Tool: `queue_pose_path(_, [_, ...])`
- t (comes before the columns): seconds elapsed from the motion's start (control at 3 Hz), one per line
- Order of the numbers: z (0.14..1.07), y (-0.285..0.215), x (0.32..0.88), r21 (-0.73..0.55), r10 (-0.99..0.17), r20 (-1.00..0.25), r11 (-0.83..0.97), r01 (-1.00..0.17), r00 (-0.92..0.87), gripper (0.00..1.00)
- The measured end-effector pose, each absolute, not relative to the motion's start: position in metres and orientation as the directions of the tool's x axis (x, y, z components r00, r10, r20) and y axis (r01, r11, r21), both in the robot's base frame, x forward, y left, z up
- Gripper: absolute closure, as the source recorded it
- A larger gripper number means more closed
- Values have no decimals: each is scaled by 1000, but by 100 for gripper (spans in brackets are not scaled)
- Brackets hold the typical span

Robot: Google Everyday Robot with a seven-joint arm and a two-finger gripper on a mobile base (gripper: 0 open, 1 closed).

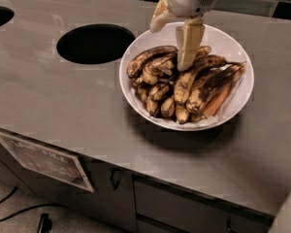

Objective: Pick banana from white bowl

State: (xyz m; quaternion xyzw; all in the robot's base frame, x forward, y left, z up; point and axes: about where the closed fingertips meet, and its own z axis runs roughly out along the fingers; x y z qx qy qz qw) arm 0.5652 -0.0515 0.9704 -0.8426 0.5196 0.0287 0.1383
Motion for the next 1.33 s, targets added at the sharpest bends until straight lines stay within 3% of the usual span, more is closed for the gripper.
queue_pose_path(0.67, [965, -51, 565, -190, -861, -198, -434, -880, 468, 34])
queue_pose_path(1.33, [959, -49, 565, -171, -850, -213, -453, -875, 482, 35])
